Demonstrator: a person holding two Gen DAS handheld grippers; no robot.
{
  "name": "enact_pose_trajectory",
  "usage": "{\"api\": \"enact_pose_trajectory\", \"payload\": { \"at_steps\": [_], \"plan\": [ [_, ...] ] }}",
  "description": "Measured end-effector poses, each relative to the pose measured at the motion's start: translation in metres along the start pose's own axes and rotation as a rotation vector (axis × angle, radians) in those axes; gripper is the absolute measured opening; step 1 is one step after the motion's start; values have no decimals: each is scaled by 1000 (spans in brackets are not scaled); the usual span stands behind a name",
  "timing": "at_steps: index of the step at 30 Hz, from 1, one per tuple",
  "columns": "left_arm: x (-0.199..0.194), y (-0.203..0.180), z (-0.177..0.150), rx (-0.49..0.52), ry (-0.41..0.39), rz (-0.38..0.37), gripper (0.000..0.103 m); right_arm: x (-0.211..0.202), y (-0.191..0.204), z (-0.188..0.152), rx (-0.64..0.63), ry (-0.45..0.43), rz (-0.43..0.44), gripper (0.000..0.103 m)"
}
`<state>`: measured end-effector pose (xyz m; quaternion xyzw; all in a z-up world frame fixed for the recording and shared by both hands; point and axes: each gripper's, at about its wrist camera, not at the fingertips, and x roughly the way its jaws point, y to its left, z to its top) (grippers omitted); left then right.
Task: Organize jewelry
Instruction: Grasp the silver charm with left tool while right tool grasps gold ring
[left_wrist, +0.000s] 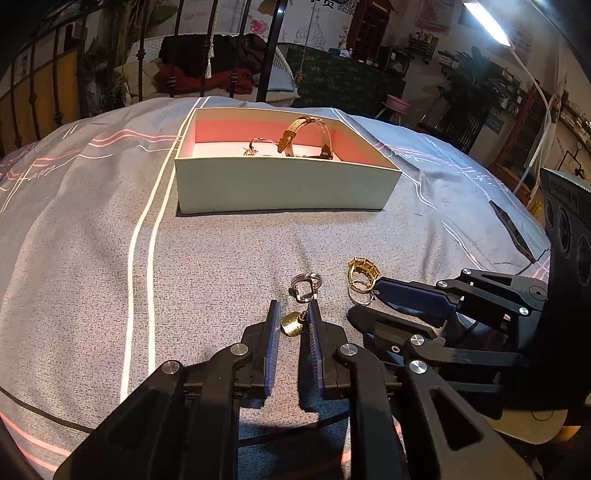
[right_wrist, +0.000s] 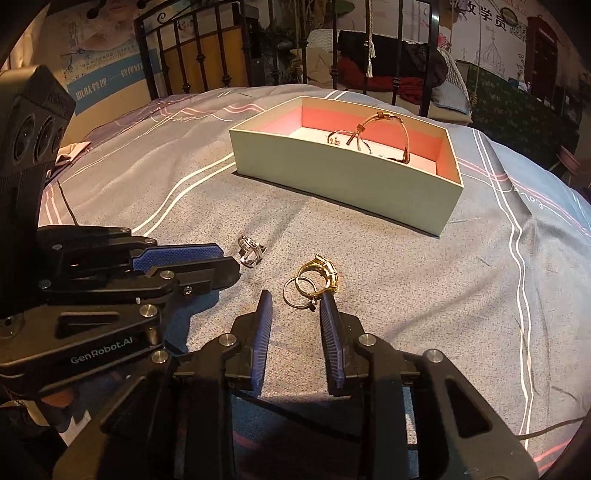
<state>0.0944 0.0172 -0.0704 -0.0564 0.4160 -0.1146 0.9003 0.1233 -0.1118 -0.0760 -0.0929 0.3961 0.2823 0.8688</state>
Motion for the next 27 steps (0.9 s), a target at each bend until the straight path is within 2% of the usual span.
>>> {"api": "enact_pose_trajectory", "payload": {
  "at_steps": [10, 11, 17, 20, 22, 25, 27],
  "plan": [
    [-2, 9, -1, -70, -10, -48, 15, 13, -1, 18, -34, 43, 9, 28],
    [-2, 9, -1, -70, -10, -49, 15, 13, 1, 17, -45, 41, 13, 23],
    [-2, 9, -2, -67, -13, -50, 15, -4, -3, 4, -33, 39, 43, 23],
    [-2, 8, -2, -64, -15, -47, 15, -12, -8, -1, -37, 34, 28, 23],
    [-1, 7, -2, -59, -16, -43, 15, -17, -13, 3, -22, 11, 16, 23],
    [-1, 7, -3, -58, -16, -43, 15, -34, -17, 15, 11, -90, 58, 22],
    [-1, 7, -3, -59, -15, -43, 15, -41, -13, 21, -6, -118, 54, 22]
  ]
}}
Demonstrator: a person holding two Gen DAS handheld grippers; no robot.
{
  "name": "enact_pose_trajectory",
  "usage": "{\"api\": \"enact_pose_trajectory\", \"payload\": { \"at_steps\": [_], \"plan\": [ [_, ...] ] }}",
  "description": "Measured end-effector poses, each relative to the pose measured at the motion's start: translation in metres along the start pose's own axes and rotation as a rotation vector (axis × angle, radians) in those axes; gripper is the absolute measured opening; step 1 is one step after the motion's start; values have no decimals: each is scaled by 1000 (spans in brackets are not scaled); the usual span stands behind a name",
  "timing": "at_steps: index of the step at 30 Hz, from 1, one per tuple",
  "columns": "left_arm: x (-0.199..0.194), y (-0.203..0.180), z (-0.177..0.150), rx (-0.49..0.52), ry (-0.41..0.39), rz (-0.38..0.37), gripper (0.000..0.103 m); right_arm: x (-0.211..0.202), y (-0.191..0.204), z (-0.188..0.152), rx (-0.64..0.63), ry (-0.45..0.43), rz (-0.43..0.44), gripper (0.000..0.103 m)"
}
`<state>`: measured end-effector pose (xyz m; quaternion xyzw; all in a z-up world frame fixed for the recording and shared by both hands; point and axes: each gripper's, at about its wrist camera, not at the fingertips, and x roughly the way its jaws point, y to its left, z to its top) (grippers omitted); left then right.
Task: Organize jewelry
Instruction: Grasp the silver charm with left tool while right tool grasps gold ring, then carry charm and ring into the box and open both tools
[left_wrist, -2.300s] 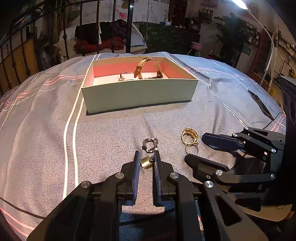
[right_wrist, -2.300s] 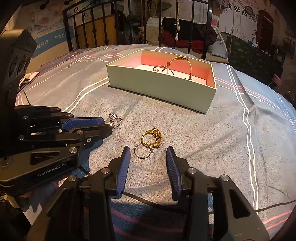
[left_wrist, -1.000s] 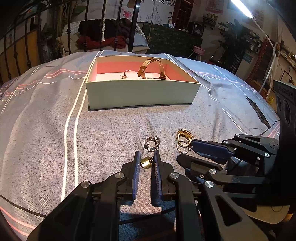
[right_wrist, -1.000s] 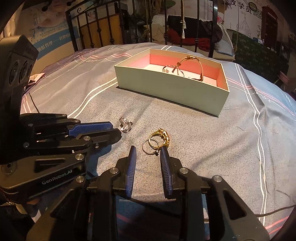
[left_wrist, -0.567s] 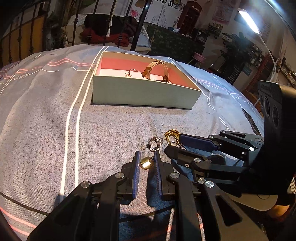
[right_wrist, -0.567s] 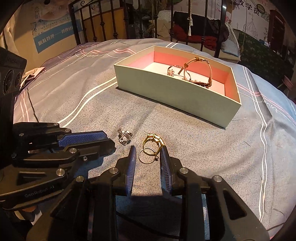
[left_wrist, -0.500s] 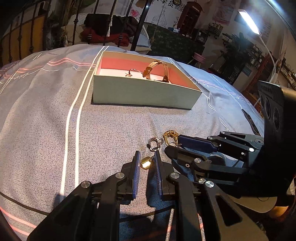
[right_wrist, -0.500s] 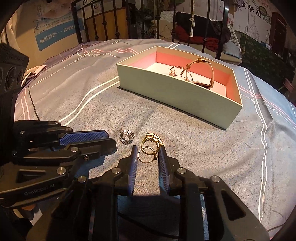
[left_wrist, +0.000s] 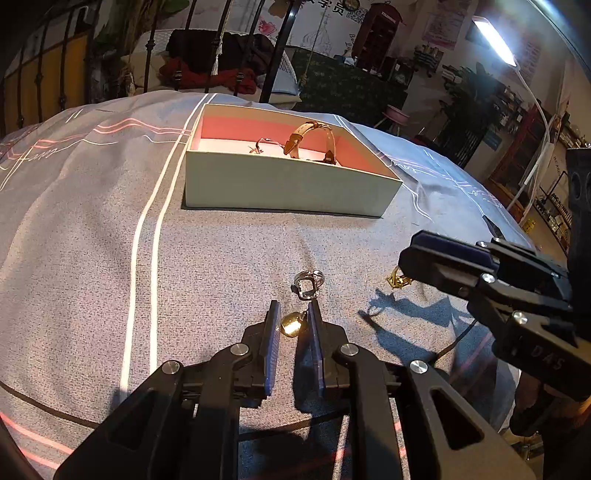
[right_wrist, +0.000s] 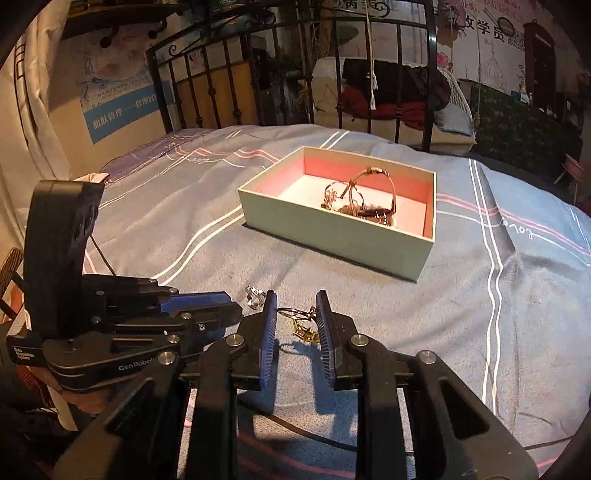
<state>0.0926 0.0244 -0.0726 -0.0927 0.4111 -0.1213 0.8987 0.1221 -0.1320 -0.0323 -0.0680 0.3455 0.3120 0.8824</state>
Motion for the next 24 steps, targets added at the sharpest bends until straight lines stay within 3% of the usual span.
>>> {"api": "enact_pose_trajectory", "payload": {
  "at_steps": [8, 9, 11, 13, 16, 19, 24],
  "plan": [
    [0, 0, 0, 8, 0, 7, 15, -12, -3, -4, 24, -41, 19, 22],
    [0, 0, 0, 8, 0, 8, 15, -9, -3, -4, 17, -19, 16, 22],
    [0, -1, 0, 11, 1, 11, 15, 8, 3, -11, -81, 101, -86, 22],
    [0, 0, 0, 12, 0, 11, 15, 13, 3, -20, -97, 125, -76, 22],
    [1, -1, 0, 13, 2, 14, 15, 2, -6, -28, -28, 80, -39, 22],
    [0, -4, 1, 24, 3, 24, 15, -6, -15, -29, 2, 61, -59, 22],
    [-3, -8, 19, 49, -10, 35, 15, -14, -22, -9, 18, 5, -57, 22]
  ]
}}
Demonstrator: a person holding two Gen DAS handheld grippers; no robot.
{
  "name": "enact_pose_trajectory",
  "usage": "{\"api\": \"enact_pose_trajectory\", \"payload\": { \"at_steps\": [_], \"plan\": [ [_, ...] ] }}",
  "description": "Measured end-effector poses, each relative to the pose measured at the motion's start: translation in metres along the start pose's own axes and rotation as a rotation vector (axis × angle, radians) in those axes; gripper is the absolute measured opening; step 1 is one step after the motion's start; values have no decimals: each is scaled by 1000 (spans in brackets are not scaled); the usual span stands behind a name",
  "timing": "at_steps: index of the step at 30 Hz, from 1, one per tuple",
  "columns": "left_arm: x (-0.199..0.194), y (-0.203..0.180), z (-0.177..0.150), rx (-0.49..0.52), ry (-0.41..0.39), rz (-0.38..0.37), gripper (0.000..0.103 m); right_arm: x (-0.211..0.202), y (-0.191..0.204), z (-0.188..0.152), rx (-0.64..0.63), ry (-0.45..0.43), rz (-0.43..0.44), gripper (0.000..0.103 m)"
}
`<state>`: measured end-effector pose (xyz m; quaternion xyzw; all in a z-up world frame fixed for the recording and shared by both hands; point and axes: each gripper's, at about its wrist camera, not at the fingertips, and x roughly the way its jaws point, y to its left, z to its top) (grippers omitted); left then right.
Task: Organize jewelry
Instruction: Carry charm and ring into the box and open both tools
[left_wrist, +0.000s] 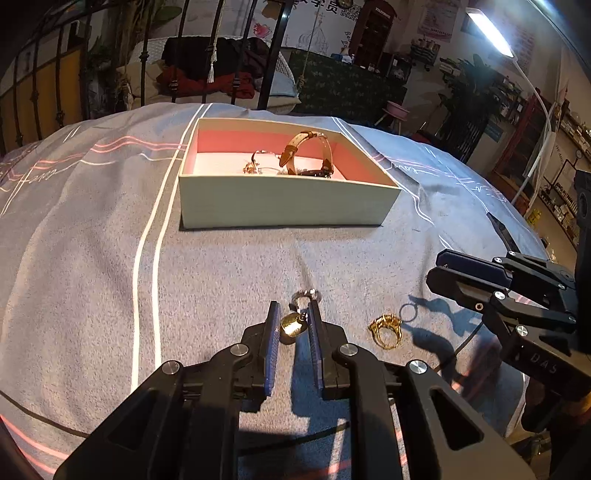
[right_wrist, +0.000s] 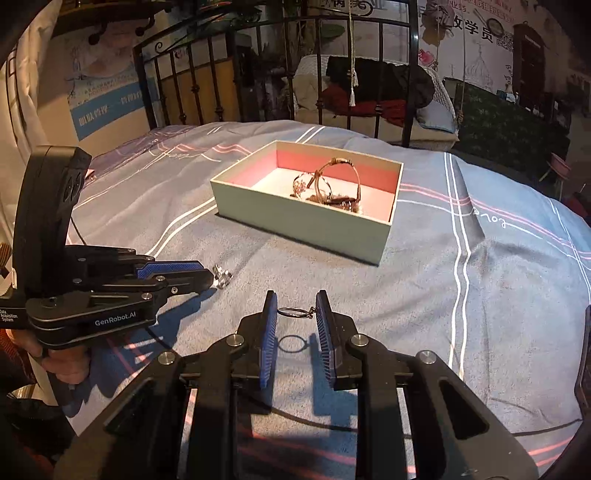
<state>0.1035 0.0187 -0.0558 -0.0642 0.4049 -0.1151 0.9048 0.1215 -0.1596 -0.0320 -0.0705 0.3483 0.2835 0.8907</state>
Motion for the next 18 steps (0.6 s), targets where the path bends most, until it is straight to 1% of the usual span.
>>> {"api": "enact_pose_trajectory", "payload": {
  "at_steps": [4, 8, 10, 14, 18],
  "plan": [
    [-11, -1, 35, 7, -50, -17, 15, -1, -2, 27, -2, -57, 6, 22],
    [-13, -3, 73, 27, -89, 6, 15, 7, -9, 55, 5, -100, 0, 22],
    [-8, -3, 91, 31, -94, 26, 15, 18, -16, 67, 20, -95, -8, 22],
    [9, -2, 113, 26, -74, 52, 15, 41, -28, 86, 46, -69, -32, 22],
    [36, 2, 122, 18, -6, 90, 15, 67, -36, 96, 69, -8, -48, 22]
  ]
}}
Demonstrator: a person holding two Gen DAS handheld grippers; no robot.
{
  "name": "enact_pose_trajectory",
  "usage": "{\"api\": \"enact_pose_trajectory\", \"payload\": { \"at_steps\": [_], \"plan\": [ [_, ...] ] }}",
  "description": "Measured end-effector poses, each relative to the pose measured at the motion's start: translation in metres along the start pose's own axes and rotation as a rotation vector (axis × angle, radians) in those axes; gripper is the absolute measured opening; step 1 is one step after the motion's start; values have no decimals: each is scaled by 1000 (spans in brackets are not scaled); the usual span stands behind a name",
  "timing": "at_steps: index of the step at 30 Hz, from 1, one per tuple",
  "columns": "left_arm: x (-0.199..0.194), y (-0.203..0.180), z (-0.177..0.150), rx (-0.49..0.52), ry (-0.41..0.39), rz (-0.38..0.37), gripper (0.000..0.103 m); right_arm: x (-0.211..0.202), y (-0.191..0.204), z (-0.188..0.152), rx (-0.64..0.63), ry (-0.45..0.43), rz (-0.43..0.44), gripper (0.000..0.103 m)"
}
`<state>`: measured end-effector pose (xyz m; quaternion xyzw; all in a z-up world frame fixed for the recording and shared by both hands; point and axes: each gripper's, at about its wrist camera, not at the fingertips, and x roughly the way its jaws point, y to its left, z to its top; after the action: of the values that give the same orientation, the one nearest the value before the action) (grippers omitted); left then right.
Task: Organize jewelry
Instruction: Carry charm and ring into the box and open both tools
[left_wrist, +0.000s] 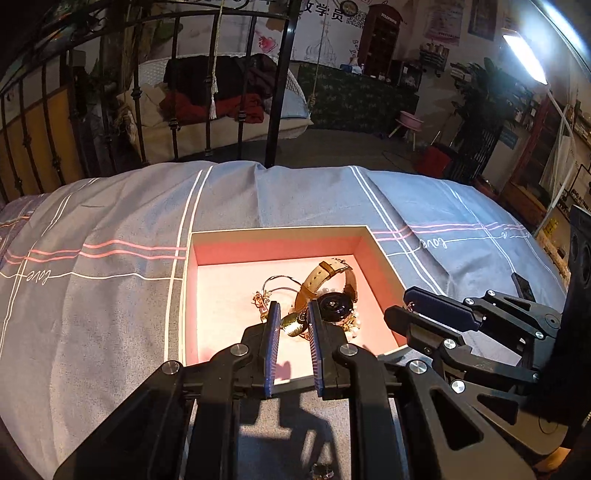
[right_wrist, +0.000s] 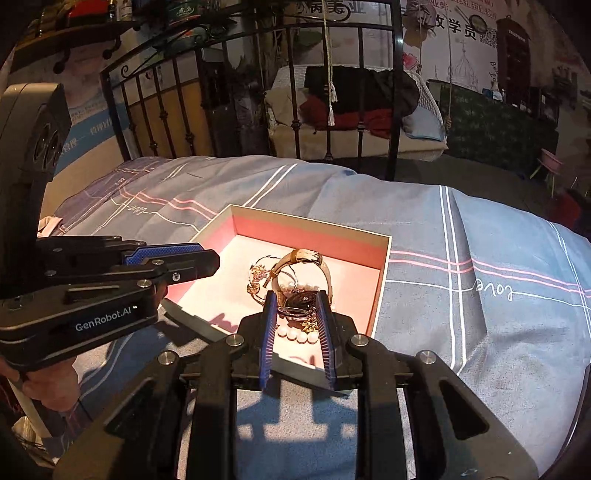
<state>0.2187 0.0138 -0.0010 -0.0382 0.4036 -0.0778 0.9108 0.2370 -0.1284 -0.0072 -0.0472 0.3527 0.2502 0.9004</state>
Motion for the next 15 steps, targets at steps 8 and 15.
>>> {"api": "enact_pose_trajectory", "payload": {
  "at_steps": [8, 15],
  "plan": [
    [43, 9, 9, 6, 152, 73, 15, 56, -7, 14, -9, 207, -46, 23],
    [63, 10, 13, 22, 211, 98, 15, 77, -10, 12, -3, 268, -32, 23]
  ]
}}
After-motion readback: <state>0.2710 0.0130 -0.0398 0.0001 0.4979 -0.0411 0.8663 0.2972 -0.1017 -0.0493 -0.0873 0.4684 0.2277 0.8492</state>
